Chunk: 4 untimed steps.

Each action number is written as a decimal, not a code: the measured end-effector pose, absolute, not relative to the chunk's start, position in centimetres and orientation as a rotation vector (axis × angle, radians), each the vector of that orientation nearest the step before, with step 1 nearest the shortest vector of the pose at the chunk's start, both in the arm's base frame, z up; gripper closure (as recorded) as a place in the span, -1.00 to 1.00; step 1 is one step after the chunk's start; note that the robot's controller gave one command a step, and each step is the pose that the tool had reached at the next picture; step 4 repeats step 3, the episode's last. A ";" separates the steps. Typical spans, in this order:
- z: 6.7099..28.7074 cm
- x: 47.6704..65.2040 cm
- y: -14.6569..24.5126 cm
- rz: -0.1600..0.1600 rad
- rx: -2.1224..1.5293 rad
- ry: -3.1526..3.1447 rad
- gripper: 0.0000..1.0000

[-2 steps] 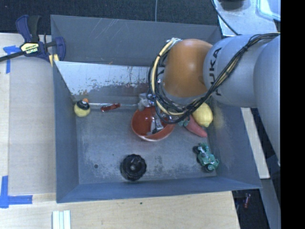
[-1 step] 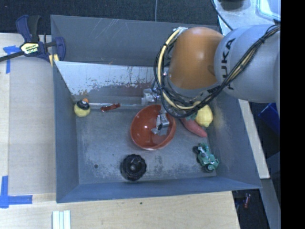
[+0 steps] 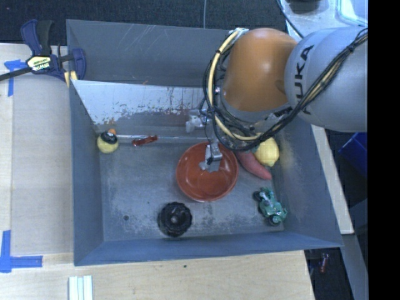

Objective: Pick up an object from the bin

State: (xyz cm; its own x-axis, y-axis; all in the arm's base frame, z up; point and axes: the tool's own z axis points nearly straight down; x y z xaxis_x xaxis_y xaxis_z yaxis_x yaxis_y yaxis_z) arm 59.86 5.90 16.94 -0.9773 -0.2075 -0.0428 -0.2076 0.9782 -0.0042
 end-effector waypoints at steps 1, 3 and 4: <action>13.2 59.4 6.4 0.001 -0.346 3.086 -1.00; 8.1 60.6 3.2 -0.009 -0.686 3.023 1.00; 8.1 60.6 3.2 -0.009 -0.686 3.023 1.00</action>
Offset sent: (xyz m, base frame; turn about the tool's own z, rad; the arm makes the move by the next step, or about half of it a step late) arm -0.0182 -0.0182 -0.0506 -0.3491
